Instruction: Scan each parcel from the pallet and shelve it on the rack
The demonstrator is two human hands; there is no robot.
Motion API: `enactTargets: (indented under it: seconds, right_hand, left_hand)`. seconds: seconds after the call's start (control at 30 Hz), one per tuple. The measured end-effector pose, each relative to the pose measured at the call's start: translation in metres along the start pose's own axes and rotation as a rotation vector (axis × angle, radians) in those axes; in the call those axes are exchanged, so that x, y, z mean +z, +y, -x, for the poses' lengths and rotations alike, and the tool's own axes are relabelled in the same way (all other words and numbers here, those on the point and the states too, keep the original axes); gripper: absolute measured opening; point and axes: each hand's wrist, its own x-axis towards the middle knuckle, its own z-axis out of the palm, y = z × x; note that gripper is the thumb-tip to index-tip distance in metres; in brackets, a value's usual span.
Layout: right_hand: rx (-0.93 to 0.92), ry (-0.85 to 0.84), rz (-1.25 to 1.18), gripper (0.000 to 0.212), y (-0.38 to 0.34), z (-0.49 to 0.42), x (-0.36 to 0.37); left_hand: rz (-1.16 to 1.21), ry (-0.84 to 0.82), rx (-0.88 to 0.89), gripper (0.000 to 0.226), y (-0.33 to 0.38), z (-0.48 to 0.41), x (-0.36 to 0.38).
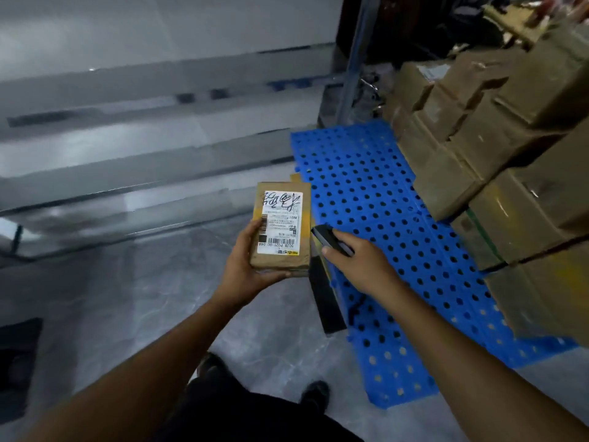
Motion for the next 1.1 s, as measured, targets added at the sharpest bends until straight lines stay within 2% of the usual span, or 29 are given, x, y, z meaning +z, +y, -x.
enactTargets:
  seconds: [0.2,0.47,0.73,0.97,1.1]
  right_hand:
    - [-0.215,-0.079,0.026,0.065,-0.123,-0.061,0.063]
    - [-0.439,-0.224,0.093,0.061,-0.298,-0.136,0.207]
    - [-0.465,-0.379,0.023,0.073,-0.427,-0.199,0.335]
    - [-0.525,-0.485,0.068,0.060,-0.508,-0.307,0.420]
    - [-0.523,-0.576,0.100,0.053,-0.564,-0.350,0.457]
  left_hand:
    - [-0.017,0.252,0.032,0.111,-0.008,-0.011,-0.126]
    - [-0.107,0.464,0.002,0.116,-0.034,-0.007,-0.337]
    - [-0.170,0.622,-0.091,0.115,-0.071,-0.024,-0.505]
    - [-0.298,0.758,-0.118,0.114,-0.128,-0.078,-0.596]
    - [-0.374,0.777,-0.248,0.111,-0.134,-0.110,-0.653]
